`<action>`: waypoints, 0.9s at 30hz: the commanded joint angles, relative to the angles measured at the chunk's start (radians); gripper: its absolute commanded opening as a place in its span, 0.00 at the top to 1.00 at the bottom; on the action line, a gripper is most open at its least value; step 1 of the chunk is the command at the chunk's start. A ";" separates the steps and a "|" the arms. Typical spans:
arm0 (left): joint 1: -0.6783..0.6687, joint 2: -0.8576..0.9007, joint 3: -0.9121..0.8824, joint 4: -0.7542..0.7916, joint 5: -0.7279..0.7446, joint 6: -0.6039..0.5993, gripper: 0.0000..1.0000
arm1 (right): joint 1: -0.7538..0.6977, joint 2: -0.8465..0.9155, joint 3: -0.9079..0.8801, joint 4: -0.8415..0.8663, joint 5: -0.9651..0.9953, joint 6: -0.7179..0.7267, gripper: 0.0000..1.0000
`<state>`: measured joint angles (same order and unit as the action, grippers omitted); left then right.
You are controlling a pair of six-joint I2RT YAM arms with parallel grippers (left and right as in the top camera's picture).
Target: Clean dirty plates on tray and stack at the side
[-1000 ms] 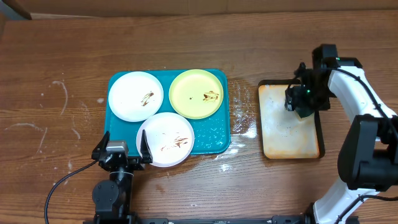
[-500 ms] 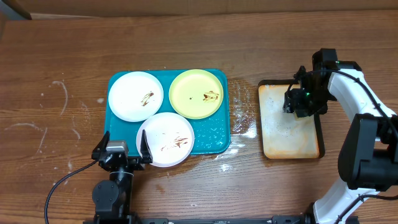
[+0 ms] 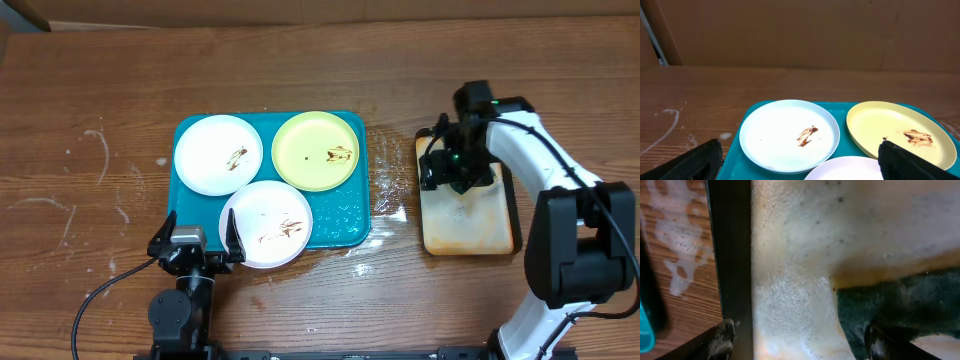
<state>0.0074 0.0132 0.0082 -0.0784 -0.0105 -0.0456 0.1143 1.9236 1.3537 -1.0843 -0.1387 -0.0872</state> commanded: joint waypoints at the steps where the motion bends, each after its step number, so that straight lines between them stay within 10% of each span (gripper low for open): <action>1: 0.006 -0.009 -0.003 0.001 0.011 0.016 0.00 | -0.055 0.010 -0.006 0.000 0.043 0.043 0.18; 27: 0.006 -0.009 -0.003 0.001 0.011 0.016 0.00 | -0.121 0.008 -0.005 -0.029 0.007 0.061 0.18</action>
<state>0.0074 0.0132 0.0082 -0.0784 -0.0105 -0.0456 -0.0090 1.9236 1.3537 -1.1179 -0.1272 -0.0227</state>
